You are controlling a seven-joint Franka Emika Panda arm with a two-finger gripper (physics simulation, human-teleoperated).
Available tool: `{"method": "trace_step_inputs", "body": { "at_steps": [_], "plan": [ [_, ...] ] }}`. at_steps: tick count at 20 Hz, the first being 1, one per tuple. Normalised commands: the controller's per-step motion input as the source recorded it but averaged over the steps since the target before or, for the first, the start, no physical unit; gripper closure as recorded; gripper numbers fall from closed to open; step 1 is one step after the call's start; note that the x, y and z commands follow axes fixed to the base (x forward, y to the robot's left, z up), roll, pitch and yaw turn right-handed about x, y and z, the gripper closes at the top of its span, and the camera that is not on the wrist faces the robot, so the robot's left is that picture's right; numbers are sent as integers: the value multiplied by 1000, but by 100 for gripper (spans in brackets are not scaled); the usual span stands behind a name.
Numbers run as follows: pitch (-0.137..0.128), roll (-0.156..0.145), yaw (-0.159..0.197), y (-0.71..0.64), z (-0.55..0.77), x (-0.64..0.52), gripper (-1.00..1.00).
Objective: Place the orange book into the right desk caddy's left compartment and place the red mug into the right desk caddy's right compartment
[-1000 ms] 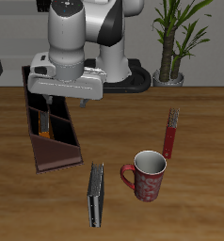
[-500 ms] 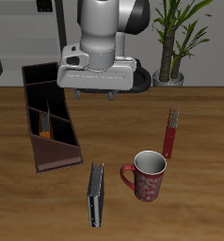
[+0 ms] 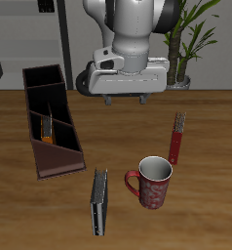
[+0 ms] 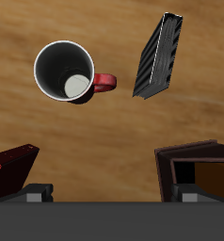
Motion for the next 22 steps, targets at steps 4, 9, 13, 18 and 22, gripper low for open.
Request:
{"method": "trace_step_inputs", "body": {
  "at_steps": [4, 9, 13, 18, 22],
  "plan": [
    [-19, 53, 100, 534, 65, -5, -100],
    [-4, 19, 47, 183, 60, 32, -100],
    [-25, 32, 90, 256, 82, 96, -100],
    [-19, -25, 22, 9, 85, 184, -100],
    [29, -3, 87, 197, -138, 289, -100]
  ]
}}
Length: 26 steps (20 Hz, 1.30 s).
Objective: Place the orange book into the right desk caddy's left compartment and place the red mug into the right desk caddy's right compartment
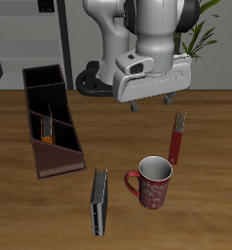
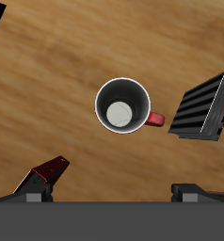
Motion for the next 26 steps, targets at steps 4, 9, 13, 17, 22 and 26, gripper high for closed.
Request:
{"method": "trace_step_inputs", "body": {
  "at_steps": [4, 9, 13, 17, 22, 26],
  "plan": [
    [-30, -17, 25, 97, -61, 309, -100],
    [-17, -24, -32, 45, -135, 241, -100],
    [-17, -27, -28, 58, -124, 248, -100],
    [-11, -4, 6, 86, -133, 177, -100],
    [14, -8, 39, 174, -249, 50, -100],
    [12, -31, 77, 227, -291, -55, -100]
  ]
}}
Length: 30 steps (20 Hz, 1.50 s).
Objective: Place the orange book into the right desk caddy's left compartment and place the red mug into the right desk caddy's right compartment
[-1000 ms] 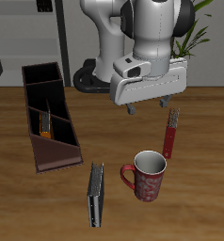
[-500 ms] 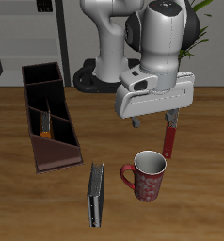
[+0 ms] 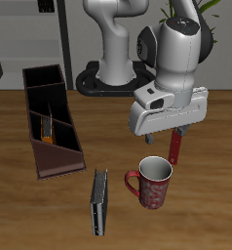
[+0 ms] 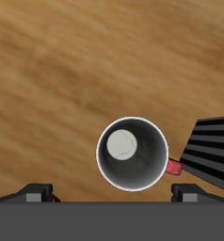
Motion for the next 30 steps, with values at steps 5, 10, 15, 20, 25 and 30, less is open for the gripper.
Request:
{"method": "trace_step_inputs", "body": {
  "at_steps": [5, 10, 15, 20, 25, 30],
  "plan": [
    [16, 7, 72, 102, -182, -56, -100],
    [11, 3, 127, 22, -268, 38, -100],
    [20, 0, 44, -65, -113, 20, -100],
    [17, 17, 64, 31, -251, -29, -100],
    [46, -7, 75, -34, -330, 38, -100],
    [43, 4, 40, -82, -150, 65, -100]
  ]
}}
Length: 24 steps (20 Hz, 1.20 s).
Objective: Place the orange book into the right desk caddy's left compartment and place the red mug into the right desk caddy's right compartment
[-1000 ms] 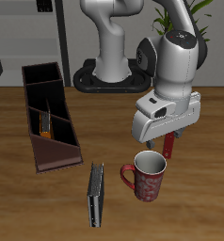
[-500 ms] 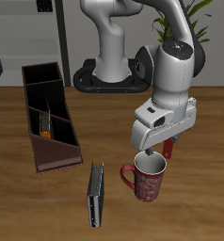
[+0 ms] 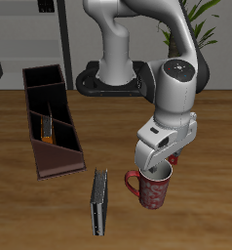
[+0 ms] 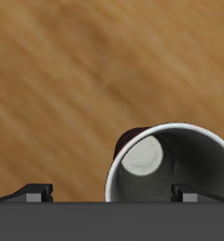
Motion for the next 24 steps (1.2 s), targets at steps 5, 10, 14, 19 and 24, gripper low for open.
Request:
{"method": "trace_step_inputs", "body": {
  "at_steps": [5, 10, 14, 19, 24],
  "plan": [
    [53, -18, 28, -36, -184, 48, -100],
    [66, 19, 29, 54, -301, -47, 100],
    [11, 12, -4, 39, -3, -68, 100],
    [-19, -4, -48, -99, 260, -124, 100],
    [-55, -7, -43, -135, 434, -201, 100]
  ]
}}
